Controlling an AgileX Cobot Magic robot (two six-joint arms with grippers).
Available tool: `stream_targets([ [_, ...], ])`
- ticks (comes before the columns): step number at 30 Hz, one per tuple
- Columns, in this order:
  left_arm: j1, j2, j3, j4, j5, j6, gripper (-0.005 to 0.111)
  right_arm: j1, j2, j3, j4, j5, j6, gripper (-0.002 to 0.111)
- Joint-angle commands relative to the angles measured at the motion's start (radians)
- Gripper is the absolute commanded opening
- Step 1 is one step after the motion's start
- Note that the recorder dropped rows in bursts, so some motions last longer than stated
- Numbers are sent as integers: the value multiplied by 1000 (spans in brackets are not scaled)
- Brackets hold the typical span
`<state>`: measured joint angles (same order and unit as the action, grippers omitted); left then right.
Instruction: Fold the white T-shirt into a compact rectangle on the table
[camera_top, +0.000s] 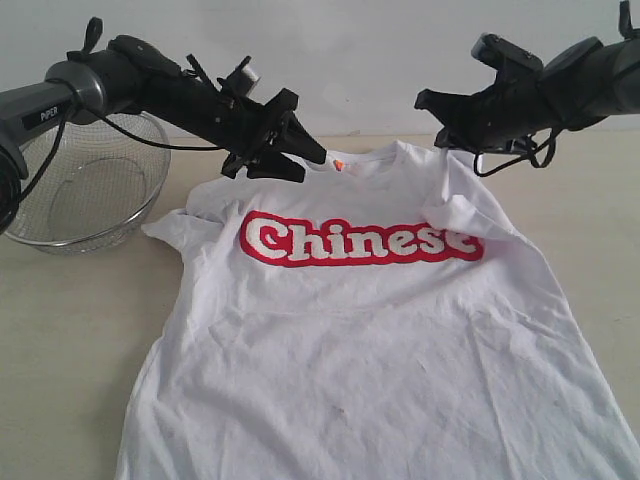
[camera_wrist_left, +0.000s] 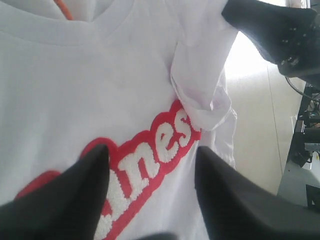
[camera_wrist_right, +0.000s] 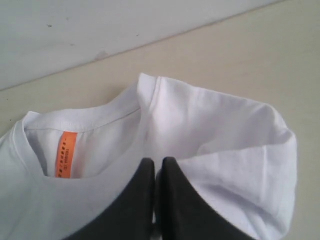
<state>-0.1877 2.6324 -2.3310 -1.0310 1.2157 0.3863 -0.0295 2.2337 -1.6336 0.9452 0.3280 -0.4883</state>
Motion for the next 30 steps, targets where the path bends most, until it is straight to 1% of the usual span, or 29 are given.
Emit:
stream_targets([
  [1, -3, -3, -8, 4, 5, 3, 50, 0, 25, -40, -1, 0, -17, 0],
  [4, -3, -3, -8, 4, 5, 3, 50, 0, 56, -53, -3, 3, -17, 0],
  [6, -3, -3, -8, 4, 5, 3, 50, 0, 69, -53, -7, 1, -17, 6],
  [7, -3, -3, -8, 4, 5, 3, 50, 0, 73, -53, -10, 1, -20, 13],
  [8, -3, -3, -8, 4, 5, 3, 50, 0, 78, -53, -10, 3, -26, 22],
  [9, -3, -3, -8, 4, 5, 3, 50, 0, 78, -53, -10, 1, -26, 33],
  [11, -3, -3, -8, 4, 5, 3, 50, 0, 80, -53, -10, -7, -26, 58],
  [12, -3, -3, -8, 4, 5, 3, 50, 0, 80, -53, -10, -11, -26, 66],
  [13, -3, -3, -8, 4, 5, 3, 50, 0, 80, -55, -10, -14, -28, 71],
  [19, -3, -3, -7, 8, 5, 2, 50, 0, 80, -55, -10, -37, -47, 59],
  [26, -3, 1, -6, 19, 5, 2, 50, -1, 80, -143, -10, -33, -41, 59],
  [30, -3, 5, -6, 19, 5, -2, 50, -3, 80, -205, -26, 2, -41, 59],
])
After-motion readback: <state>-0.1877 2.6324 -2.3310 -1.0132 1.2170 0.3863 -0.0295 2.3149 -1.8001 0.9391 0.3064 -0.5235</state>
